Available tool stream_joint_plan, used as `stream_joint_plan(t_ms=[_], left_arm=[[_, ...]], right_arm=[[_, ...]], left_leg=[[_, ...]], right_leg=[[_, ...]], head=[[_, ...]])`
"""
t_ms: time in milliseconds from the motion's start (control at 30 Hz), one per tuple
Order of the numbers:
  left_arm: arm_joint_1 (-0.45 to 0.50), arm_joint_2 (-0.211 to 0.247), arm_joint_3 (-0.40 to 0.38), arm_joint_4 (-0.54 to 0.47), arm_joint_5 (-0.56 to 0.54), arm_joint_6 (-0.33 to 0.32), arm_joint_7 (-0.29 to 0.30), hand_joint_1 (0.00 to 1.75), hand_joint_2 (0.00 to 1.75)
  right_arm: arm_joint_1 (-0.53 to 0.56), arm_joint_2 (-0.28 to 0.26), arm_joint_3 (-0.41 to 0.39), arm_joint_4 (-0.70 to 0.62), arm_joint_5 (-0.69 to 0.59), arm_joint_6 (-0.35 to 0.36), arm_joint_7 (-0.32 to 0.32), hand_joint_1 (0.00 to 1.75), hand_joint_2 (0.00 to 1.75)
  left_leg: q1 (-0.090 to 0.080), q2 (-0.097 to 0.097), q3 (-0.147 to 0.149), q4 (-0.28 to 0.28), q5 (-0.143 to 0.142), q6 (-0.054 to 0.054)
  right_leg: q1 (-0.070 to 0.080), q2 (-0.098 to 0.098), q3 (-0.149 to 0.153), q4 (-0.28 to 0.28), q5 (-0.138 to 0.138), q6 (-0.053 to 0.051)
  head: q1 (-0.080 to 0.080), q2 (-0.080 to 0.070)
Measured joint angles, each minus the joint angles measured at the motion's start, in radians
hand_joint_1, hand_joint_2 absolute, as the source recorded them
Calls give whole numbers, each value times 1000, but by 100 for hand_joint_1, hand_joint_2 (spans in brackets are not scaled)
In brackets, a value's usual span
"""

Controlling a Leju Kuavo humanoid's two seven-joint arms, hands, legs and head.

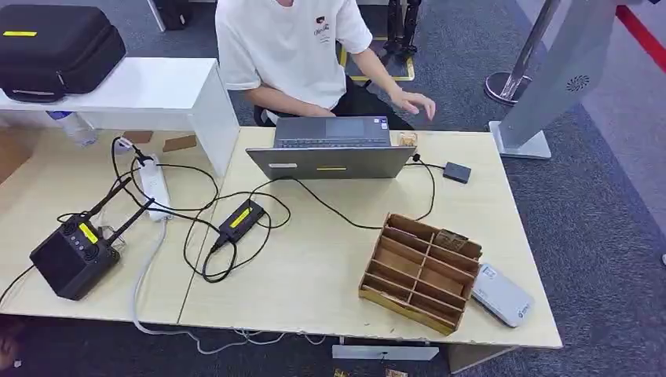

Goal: Pass the card to the sensor for recognition and then transmit it.

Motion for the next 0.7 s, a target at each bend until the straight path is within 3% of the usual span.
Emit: stream_joint_plan(t_ms=[400,700], left_arm=[[-4,2,0,0,-11,8,25,0,175],[-10,1,0,0,-19,9,47,0,175]], right_arm=[[-17,279,-113,65,42,110,77,0,175],[-47,495,-117,79,90,195,126,0,175]], left_leg=[[3,1,3,-2,1,-1],[4,1,3,-2,2,-3]], right_leg=[[3,1,2,1,0,-2],[4,1,2,1,-1,-3]], head=[[0,0],[-1,0]])
